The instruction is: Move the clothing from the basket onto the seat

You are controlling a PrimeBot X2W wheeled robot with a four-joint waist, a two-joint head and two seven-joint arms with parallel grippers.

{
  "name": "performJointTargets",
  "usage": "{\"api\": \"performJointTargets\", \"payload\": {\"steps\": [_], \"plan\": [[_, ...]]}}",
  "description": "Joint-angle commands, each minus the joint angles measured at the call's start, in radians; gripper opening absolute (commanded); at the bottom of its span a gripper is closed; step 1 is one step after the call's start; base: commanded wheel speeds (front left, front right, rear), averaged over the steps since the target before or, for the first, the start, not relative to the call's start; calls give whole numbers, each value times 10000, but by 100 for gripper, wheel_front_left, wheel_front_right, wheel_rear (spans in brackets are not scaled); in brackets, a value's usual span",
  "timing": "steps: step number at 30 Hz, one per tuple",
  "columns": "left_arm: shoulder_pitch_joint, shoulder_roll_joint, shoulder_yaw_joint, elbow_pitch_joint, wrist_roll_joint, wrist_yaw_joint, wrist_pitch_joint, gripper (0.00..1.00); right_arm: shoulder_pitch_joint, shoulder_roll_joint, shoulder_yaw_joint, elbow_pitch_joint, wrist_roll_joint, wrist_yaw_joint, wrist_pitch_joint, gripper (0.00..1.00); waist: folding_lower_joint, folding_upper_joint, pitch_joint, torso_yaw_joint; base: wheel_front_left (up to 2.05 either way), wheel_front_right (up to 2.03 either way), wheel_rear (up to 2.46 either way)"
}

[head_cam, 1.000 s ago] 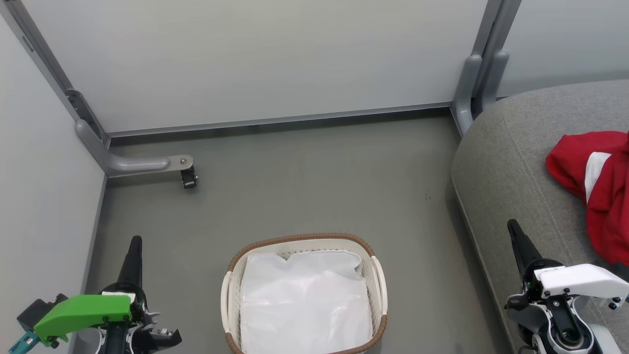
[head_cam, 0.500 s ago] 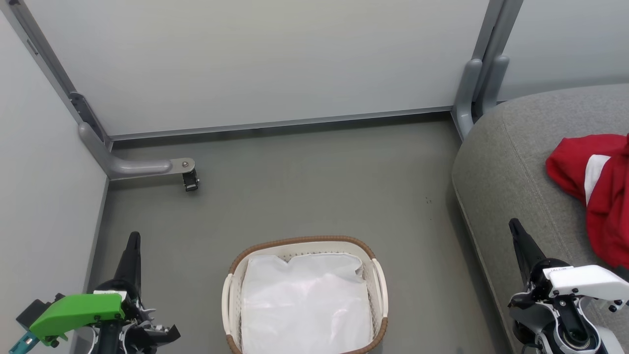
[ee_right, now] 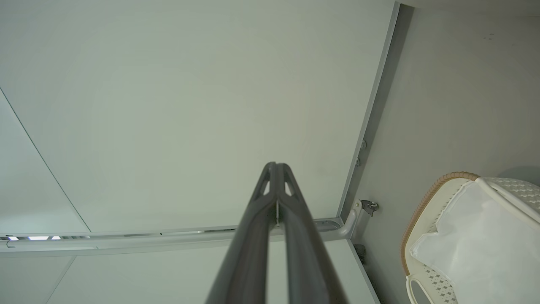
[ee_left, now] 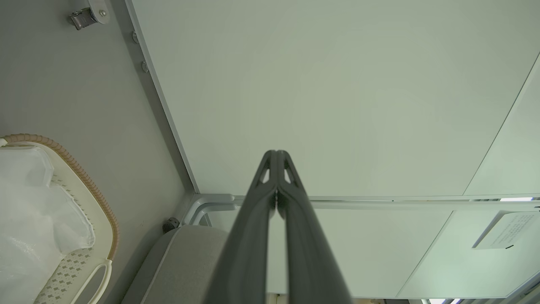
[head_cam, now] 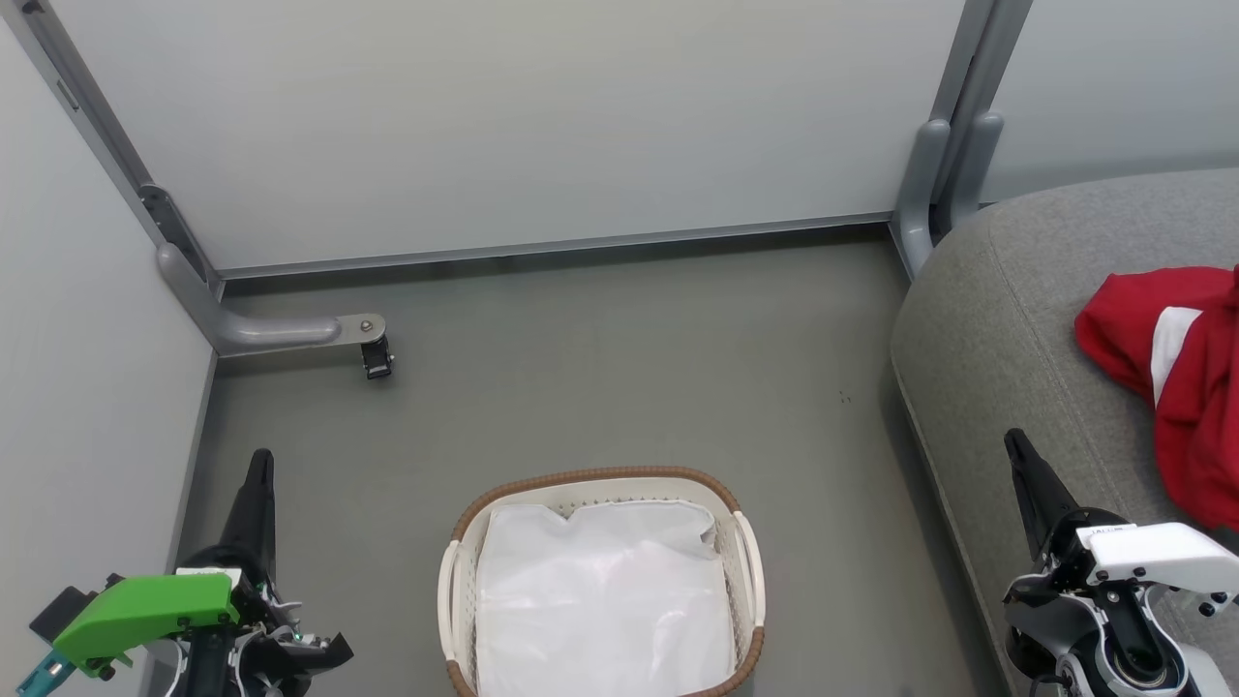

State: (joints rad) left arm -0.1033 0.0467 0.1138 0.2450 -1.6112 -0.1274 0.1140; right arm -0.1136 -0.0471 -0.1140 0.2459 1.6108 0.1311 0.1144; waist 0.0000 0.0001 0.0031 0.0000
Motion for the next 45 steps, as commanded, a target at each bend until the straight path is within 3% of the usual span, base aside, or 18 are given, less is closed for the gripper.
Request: {"api": "performJointTargets", "payload": {"steps": [1, 45], "plan": [[-102, 65, 25, -9, -32, -63, 38, 0, 110, -59, -21, -37, 38, -7, 31, 0, 0, -1, 0, 0, 0, 0, 0], [-101, 66, 22, -13, -32, -63, 36, 0, 109, -59, -19, -38, 40, -7, 29, 0, 0, -1, 0, 0, 0, 0, 0]]}}
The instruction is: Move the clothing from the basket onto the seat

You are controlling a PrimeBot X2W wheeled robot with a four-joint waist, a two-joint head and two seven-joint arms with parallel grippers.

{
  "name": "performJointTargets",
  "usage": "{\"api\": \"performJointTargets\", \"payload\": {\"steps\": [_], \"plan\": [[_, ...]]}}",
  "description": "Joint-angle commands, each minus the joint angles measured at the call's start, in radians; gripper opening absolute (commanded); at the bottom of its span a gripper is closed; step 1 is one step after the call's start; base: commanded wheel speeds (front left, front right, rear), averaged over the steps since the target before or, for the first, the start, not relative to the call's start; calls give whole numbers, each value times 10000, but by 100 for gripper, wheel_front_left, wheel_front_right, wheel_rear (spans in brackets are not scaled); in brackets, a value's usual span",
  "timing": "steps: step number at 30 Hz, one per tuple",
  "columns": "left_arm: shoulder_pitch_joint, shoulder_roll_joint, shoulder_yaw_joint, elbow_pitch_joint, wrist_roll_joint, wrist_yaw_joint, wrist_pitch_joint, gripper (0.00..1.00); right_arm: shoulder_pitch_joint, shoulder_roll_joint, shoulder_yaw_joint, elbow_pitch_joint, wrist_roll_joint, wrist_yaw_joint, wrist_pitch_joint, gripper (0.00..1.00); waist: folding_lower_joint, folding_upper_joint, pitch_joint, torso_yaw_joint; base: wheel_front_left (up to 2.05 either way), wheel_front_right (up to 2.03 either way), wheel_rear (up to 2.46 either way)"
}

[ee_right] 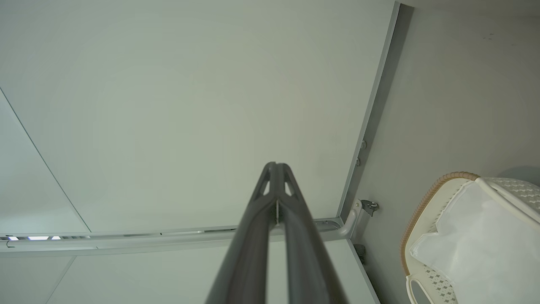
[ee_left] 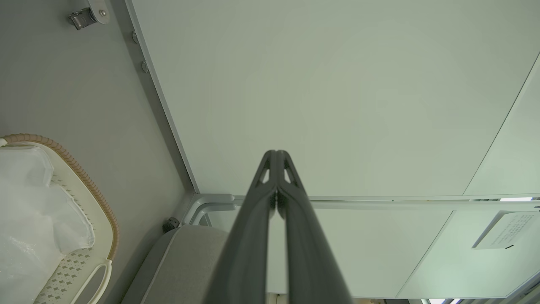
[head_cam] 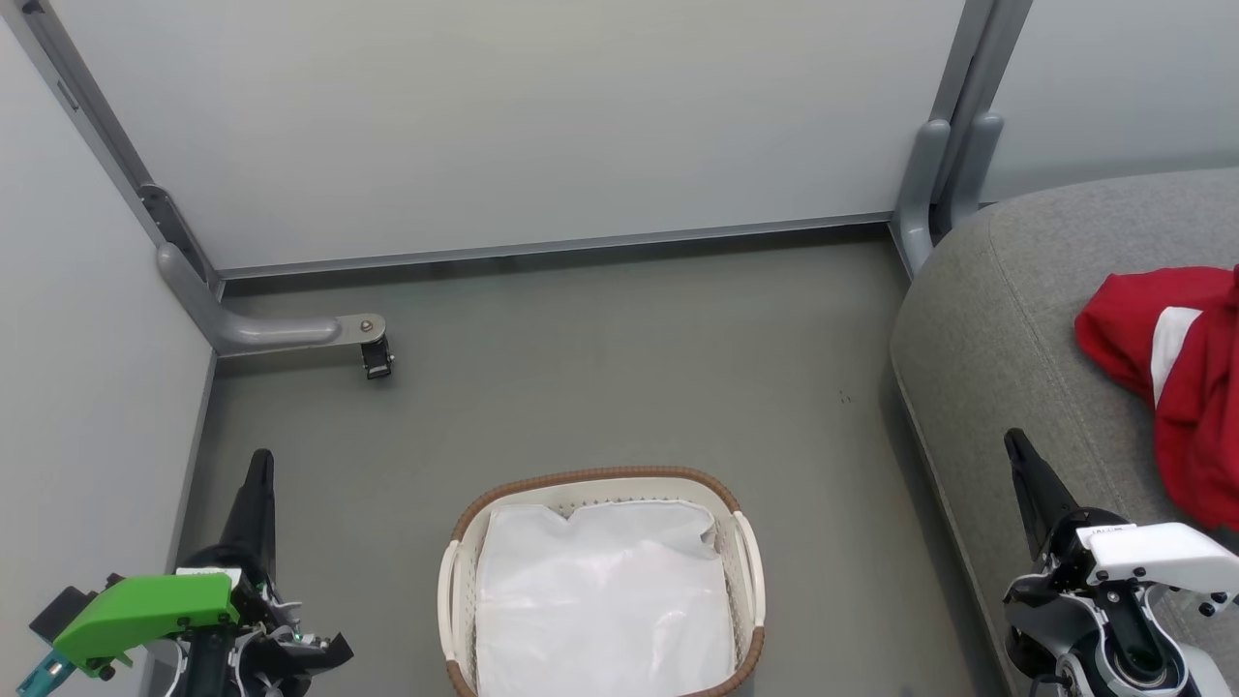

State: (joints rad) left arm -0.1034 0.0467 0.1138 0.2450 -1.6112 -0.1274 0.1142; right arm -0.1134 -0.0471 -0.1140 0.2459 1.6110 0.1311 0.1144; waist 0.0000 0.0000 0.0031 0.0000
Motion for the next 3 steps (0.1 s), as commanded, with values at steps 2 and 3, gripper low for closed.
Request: {"api": "performJointTargets", "payload": {"steps": [2, 3], "plan": [[-100, 66, 22, -13, -34, -63, 34, 0, 107, -59, -19, -38, 38, -7, 30, 0, 0, 0, 0, 0, 0, 0, 0], [-100, 66, 22, -13, -32, -63, 33, 0, 107, -59, -19, -38, 38, -7, 30, 0, 0, 0, 0, 0, 0, 0, 0]]}}
